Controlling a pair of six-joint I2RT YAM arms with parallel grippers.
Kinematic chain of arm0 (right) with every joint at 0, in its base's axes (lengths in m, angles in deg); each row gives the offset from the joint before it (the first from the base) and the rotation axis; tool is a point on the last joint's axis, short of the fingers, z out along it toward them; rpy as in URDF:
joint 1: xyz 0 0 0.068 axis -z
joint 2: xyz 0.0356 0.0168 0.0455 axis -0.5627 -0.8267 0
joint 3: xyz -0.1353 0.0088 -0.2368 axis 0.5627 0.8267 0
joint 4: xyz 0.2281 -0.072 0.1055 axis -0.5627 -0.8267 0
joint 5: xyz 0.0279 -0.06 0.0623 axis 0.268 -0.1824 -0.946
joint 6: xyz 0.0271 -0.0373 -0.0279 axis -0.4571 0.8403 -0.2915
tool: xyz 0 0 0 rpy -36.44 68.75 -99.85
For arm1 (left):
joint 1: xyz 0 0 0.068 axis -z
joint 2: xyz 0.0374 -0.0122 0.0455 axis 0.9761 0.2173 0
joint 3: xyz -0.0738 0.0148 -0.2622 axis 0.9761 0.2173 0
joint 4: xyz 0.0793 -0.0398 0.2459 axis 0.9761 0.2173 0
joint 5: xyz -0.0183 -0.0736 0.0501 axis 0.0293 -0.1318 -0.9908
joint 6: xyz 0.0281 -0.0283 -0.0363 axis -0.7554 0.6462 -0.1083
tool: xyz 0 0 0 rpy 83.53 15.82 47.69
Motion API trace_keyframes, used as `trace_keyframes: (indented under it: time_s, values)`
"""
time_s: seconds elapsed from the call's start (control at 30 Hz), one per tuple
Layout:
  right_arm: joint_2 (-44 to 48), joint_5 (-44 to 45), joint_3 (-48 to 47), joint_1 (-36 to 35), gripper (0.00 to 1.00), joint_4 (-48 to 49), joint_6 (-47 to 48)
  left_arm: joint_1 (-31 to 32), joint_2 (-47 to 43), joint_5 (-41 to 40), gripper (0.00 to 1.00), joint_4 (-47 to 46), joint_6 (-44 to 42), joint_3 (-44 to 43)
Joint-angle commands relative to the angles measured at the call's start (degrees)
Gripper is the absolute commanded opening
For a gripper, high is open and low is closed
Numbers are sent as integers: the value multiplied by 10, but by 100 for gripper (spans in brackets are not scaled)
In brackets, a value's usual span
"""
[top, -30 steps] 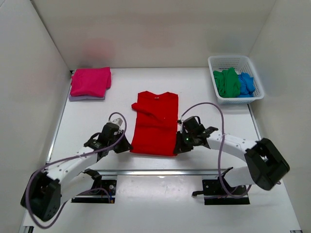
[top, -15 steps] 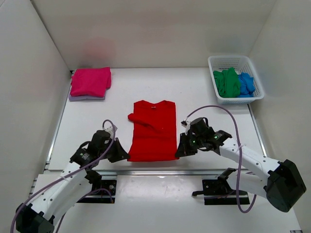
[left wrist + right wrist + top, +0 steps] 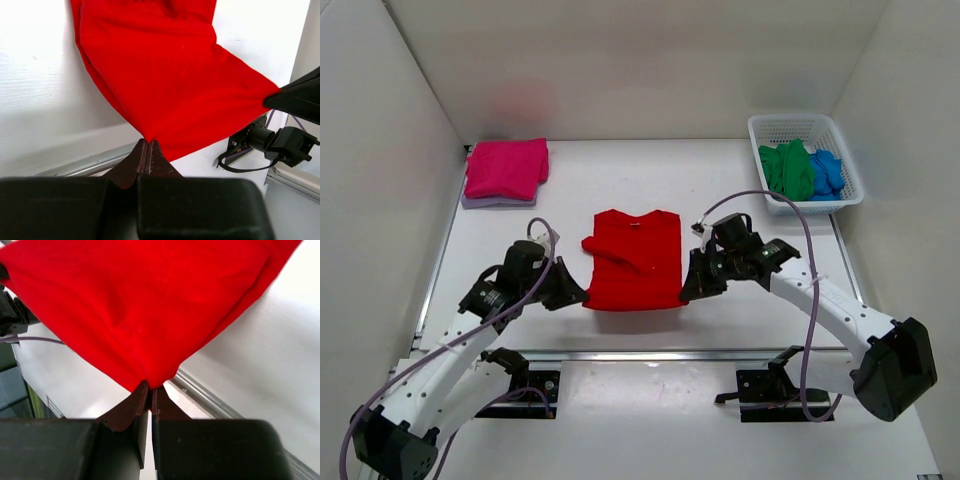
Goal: Fold and stack the t-shirts
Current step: Fold the long partially folded tshirt into a neat square
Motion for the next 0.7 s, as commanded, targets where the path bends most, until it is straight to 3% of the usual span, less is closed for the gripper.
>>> trace_keyframes:
  time_s: [0.0,0.67]
  values:
    - [-19,-16,-47,21,0,-35,38,-8,23,-14,0,-14,-13,-35]
    - [-198,-27,-262,101,0,-75,140,-69,211,-9,0,-117,-70,-156]
